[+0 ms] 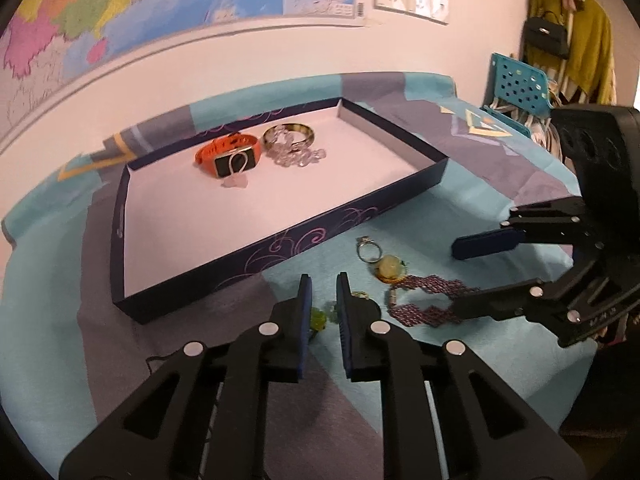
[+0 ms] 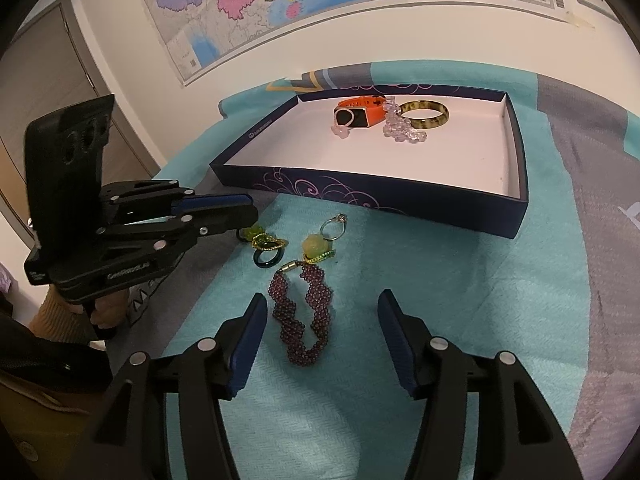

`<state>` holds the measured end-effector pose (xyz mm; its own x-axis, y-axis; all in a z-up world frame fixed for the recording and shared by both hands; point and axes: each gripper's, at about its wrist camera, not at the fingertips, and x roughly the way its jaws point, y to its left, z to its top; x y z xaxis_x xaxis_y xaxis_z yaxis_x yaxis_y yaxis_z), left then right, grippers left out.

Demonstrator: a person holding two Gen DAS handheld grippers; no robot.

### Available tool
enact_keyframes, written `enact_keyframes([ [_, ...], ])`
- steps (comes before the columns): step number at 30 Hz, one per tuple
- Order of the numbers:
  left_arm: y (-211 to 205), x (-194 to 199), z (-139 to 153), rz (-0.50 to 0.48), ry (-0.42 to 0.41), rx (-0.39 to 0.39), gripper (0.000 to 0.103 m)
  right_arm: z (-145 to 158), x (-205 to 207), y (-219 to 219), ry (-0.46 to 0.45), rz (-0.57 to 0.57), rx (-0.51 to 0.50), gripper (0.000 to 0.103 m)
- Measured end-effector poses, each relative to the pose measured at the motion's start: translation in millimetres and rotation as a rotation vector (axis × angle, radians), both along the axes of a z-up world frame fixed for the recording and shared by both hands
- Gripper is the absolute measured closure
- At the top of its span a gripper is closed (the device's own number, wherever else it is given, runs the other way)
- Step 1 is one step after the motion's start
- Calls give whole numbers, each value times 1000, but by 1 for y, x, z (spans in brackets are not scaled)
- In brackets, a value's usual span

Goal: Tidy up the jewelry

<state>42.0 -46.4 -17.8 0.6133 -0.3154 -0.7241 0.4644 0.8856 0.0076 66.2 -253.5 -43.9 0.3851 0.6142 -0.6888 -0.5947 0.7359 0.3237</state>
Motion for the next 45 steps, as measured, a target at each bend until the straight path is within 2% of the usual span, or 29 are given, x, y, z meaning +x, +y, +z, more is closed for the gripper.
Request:
enact_keyframes([
  [10,-7,-16,-12,-58,28,31,90,0,0,0,-1,2,3,46],
  [18,-9,-7,-20,-38,55,73,88,0,-1,1,-2,5,3,42],
  [26,-2,16,-20,27,100,-2,88,0,-1,1,-3,4,2,41],
  [30,-4,14,-18,53,78,24,88,0,-4,5,-12,11,-13,41],
  [34,-5,0,-9,13,45,0,88,-1,-7,13,-27,36,-35,41],
  [39,-6,-13,-8,-37,58,-22,88,-1,-13,24,-60,56,-88,40],
  [43,-11,-20,-13,-72,74,-20,88,-1,-14,26,-81,48,-127,45],
  [45,-15,-20,-15,-92,82,-21,88,-1,-15,27,-92,39,-149,54],
])
